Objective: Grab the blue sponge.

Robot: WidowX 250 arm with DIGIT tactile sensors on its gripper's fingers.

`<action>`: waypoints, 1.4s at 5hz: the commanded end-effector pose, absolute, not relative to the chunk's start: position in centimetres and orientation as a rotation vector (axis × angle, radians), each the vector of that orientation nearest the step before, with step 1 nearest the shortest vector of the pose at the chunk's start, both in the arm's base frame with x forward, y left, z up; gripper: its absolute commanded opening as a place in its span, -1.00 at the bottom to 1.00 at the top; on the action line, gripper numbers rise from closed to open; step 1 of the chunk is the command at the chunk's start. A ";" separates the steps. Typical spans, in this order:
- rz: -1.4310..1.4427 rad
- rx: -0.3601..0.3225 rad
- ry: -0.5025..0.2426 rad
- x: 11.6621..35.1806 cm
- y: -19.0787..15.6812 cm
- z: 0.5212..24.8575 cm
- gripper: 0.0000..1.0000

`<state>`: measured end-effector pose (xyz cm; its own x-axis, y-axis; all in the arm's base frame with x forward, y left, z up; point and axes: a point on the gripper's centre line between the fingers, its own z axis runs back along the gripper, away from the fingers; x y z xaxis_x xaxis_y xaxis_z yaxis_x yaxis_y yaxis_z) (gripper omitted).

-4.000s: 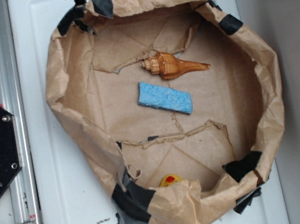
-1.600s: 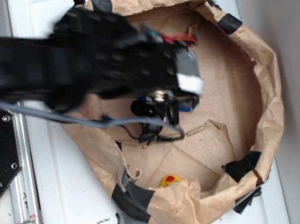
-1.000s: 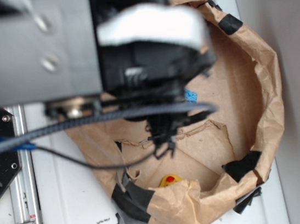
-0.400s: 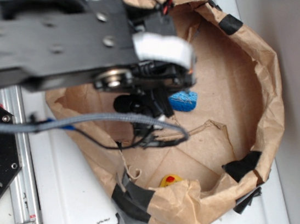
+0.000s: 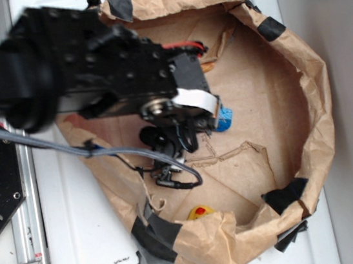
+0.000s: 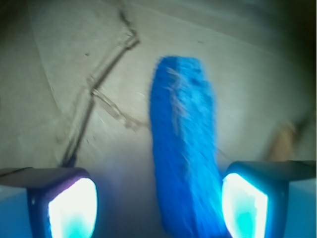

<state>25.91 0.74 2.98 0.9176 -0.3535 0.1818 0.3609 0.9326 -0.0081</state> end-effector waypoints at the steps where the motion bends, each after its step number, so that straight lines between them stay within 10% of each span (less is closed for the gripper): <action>1: -0.319 0.018 -0.220 27.9 -0.6 2.4 -1.00; 3: -0.287 0.069 -0.318 30.4 -0.4 8.9 -1.00; 5: -0.113 0.135 -0.332 27.1 -0.4 18.0 -1.00; 7: -0.021 0.072 -0.374 24.6 -0.3 18.9 -1.00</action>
